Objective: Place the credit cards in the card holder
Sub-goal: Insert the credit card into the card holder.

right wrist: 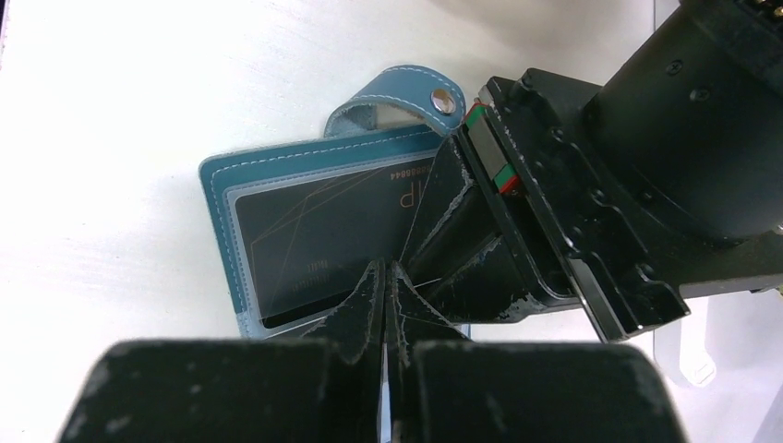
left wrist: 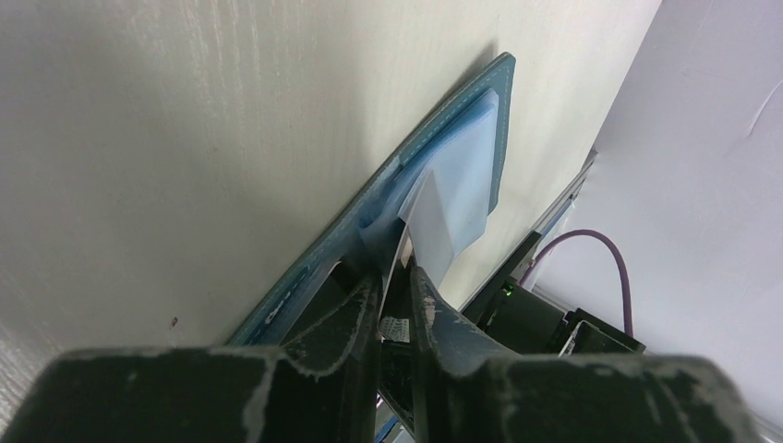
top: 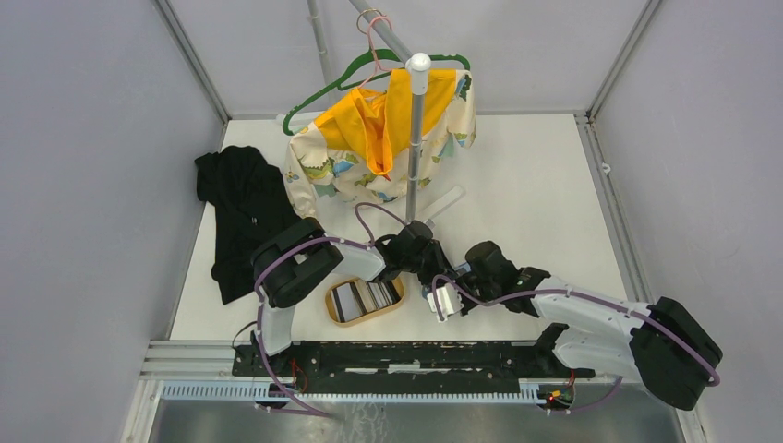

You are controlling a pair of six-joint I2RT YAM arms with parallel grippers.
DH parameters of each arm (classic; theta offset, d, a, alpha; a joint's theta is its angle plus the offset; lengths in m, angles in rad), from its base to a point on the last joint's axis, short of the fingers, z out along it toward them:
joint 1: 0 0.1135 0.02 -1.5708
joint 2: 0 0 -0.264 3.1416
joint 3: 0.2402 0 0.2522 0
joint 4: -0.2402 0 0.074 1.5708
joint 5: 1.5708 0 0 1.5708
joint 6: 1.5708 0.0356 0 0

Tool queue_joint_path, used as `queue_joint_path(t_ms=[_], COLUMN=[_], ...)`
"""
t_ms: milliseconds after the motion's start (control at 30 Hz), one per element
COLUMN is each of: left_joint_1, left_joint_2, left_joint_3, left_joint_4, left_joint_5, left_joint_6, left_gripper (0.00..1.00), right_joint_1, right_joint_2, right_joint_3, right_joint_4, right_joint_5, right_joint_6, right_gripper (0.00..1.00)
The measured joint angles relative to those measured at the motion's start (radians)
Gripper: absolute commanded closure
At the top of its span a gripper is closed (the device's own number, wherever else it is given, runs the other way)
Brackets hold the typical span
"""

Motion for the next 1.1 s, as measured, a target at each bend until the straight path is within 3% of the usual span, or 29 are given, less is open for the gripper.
queue_joint_path(t_ms=[633,1100], left_joint_1=[0.0,0.003], left_joint_2=[0.0,-0.003], left_joint_3=[-0.005,-0.007], left_joint_4=[0.011,0.01], left_joint_5=[-0.008,-0.008], left_joint_6=[0.0,0.003], left_gripper=[0.76,0.76], right_joint_1=[-0.042,-0.089], right_joint_2=[0.026,0.012], right_joint_3=[0.061,0.064], right_joint_4=[-0.205,-0.224], right_joint_5=[-0.032,0.009], right_joint_6=[-0.16,-0.148], right_gripper=[0.98,0.94])
